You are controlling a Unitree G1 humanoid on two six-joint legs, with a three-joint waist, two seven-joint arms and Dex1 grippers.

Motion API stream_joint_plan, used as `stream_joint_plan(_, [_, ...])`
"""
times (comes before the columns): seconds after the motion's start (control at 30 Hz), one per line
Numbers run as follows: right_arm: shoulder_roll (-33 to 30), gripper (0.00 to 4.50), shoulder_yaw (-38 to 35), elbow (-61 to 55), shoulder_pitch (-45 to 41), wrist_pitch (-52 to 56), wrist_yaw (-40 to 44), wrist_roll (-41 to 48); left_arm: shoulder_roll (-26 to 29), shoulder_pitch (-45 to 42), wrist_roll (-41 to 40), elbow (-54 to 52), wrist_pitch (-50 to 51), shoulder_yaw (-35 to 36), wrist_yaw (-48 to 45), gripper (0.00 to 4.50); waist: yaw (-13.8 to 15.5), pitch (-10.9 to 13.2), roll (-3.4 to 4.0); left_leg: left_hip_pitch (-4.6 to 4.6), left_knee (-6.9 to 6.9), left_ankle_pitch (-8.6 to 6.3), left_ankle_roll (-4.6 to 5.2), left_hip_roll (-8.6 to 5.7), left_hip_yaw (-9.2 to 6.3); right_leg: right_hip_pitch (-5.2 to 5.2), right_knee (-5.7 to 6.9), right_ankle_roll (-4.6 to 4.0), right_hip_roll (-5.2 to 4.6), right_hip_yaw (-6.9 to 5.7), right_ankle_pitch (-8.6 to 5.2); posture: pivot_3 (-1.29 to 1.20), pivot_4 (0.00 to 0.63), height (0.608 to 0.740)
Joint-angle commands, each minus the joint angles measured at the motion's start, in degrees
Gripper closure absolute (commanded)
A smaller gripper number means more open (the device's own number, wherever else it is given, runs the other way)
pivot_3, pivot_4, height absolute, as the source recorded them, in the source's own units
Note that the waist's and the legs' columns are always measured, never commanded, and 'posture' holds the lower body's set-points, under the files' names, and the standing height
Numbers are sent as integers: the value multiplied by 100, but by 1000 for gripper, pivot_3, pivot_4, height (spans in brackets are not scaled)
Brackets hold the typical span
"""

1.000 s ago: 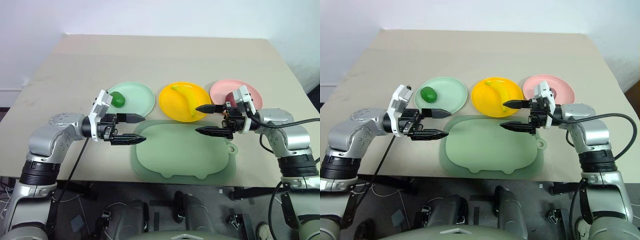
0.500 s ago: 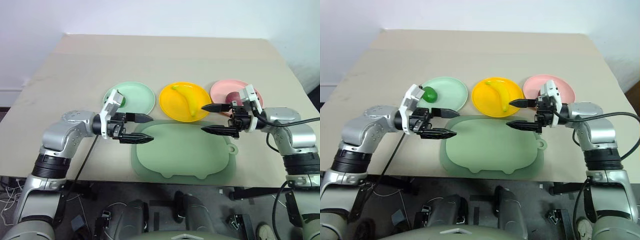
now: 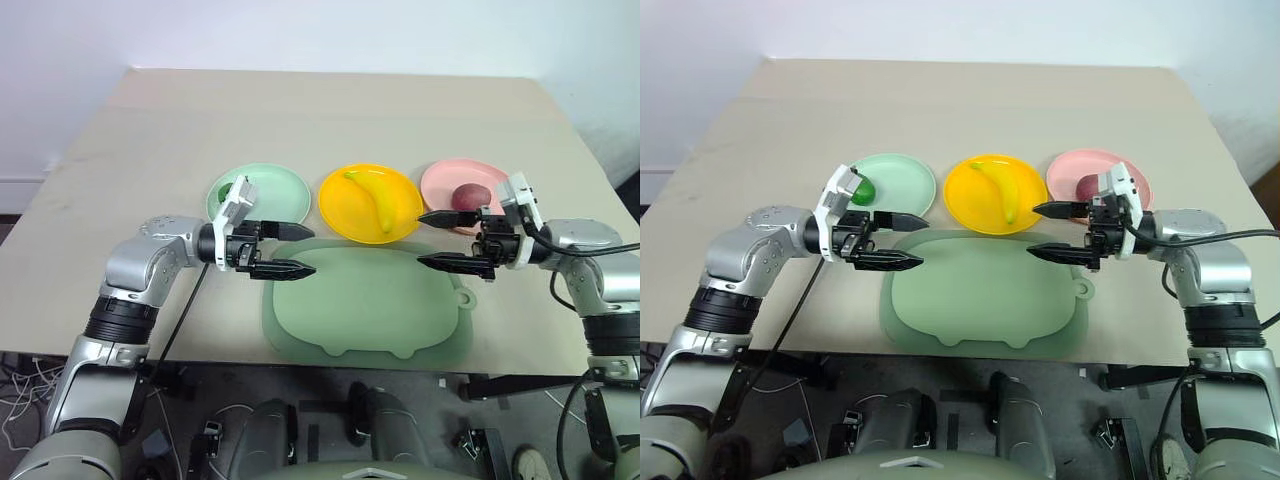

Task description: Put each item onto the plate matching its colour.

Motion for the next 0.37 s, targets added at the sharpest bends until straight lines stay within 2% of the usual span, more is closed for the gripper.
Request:
stream_joint_plan(0.03, [-153,0,-315,22,-14,-159,-4,40,-172,-275,92,35,-190,-16,-4,45,-4,0,0,1,0,0,0,0,0,0,0,0,0,0,0,0,150,740])
stream_joint_plan(0.17, [-212,0,-531,-265,294,-107,-110,128,-489,-317,139,30,-203,-133,52,45,-4,0,0,2,1,0,0,-1,1,1,0,0,0,0,0,0,150,740])
stream_joint_plan(0.37, [-338,0,-768,-828,764,160,-258,327,-470,-125,136,-60,-109,-117,22,45,-26,0,0,4,0,1,-1,3,-1,-2,0,0,3,2,0,0,150,740])
